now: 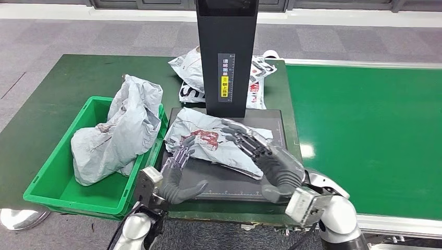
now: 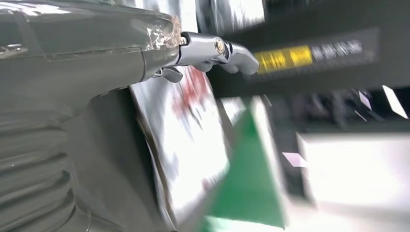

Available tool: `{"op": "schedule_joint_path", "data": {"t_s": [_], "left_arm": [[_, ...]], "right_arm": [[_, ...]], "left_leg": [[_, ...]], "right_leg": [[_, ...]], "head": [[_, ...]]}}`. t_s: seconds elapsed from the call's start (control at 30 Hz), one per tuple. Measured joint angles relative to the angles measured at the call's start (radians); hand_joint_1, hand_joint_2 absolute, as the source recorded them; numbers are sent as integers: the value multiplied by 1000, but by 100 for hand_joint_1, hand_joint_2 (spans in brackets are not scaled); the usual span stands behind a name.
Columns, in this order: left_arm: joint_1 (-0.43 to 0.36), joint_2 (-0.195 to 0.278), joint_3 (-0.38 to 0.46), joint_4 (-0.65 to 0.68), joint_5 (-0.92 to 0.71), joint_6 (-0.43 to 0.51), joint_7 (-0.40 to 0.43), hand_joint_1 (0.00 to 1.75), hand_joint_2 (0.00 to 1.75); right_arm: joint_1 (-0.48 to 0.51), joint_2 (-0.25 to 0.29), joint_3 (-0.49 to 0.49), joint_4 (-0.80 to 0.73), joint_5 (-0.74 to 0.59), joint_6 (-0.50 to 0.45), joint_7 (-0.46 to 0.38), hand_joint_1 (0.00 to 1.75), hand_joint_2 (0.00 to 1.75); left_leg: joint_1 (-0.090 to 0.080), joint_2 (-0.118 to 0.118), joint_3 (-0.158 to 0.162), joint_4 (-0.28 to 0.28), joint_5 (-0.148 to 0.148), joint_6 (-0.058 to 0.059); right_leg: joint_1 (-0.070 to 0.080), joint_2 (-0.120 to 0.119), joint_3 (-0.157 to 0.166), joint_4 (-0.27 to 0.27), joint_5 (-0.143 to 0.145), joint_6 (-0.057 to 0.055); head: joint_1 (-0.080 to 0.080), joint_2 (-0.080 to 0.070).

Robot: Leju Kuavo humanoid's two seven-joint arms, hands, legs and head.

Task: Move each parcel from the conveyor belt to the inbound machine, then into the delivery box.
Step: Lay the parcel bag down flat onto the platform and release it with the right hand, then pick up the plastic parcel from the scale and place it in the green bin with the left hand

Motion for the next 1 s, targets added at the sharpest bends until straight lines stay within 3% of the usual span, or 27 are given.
{"op": "schedule_joint_path", "data": {"t_s": [0.1,0.2,0.33,0.57,0.87,1.0], "left_arm": [[-15,0,-12,3,-207,147,23,0,175],[-57,-1,-50,10,-534,265,100,0,175],[-187,-19,-122,103,-812,282,189,0,175],[-304,-36,-180,249,-902,269,218,0,175],[-539,-90,-243,699,-971,227,258,0,175],[-601,-97,-250,834,-976,225,273,0,175]], "right_arm": [[44,26,-64,-33,22,-32,24,0,175],[72,56,-91,-42,57,-95,65,0,175],[79,105,-98,-42,71,-136,104,0,175],[79,152,-111,-40,97,-196,153,0,175],[92,216,-135,-37,159,-302,201,0,175],[115,224,-135,-44,162,-314,195,0,175]], "left_leg": [[0,0,0,0,0,0],[0,0,0,0,1,0],[0,0,0,0,2,0],[0,1,1,0,2,0],[0,1,1,0,2,0],[0,2,0,0,2,0]], "right_leg": [[0,0,0,0,0,0],[0,0,0,0,0,0],[0,-1,1,0,2,0],[0,0,0,0,2,0],[0,0,0,0,2,0],[0,1,0,0,2,0]], "head": [[0,0],[0,0],[0,0],[0,0],[0,0],[0,0]]}}
